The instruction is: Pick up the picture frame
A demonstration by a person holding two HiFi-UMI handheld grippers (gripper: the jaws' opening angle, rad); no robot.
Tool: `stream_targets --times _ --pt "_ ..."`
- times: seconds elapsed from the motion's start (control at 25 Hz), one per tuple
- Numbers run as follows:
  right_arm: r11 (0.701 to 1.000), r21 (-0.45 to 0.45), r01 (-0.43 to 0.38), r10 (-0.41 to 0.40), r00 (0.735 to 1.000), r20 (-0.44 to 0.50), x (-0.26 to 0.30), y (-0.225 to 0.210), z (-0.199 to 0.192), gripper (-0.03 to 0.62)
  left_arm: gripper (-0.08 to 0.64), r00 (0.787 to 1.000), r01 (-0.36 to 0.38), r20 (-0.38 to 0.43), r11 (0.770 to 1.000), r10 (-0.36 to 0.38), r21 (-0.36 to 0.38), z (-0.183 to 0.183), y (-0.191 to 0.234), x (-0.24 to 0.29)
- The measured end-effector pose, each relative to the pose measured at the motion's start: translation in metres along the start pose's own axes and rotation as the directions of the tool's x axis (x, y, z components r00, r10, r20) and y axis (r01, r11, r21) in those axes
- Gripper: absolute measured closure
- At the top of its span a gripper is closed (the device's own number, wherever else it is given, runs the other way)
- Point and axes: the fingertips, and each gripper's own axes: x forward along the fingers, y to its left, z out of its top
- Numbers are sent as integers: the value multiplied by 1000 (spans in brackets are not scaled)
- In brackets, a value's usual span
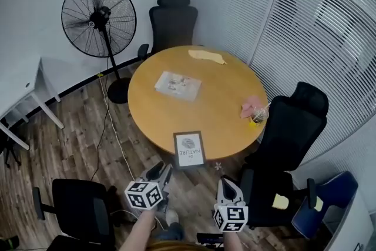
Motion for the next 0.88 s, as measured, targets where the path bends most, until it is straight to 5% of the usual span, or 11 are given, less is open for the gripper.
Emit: stream_targets --times 0.36,0.88 --pt "998 -12 67 -68 996 -57 42 -14 -4 580 411 996 66 -66 997 -68 -26 6 23 58" --pt "1000 1 20 -20 998 -67 68 -18 -7 580 417 994 48 -94 997 -54 -60 -3 36 81"
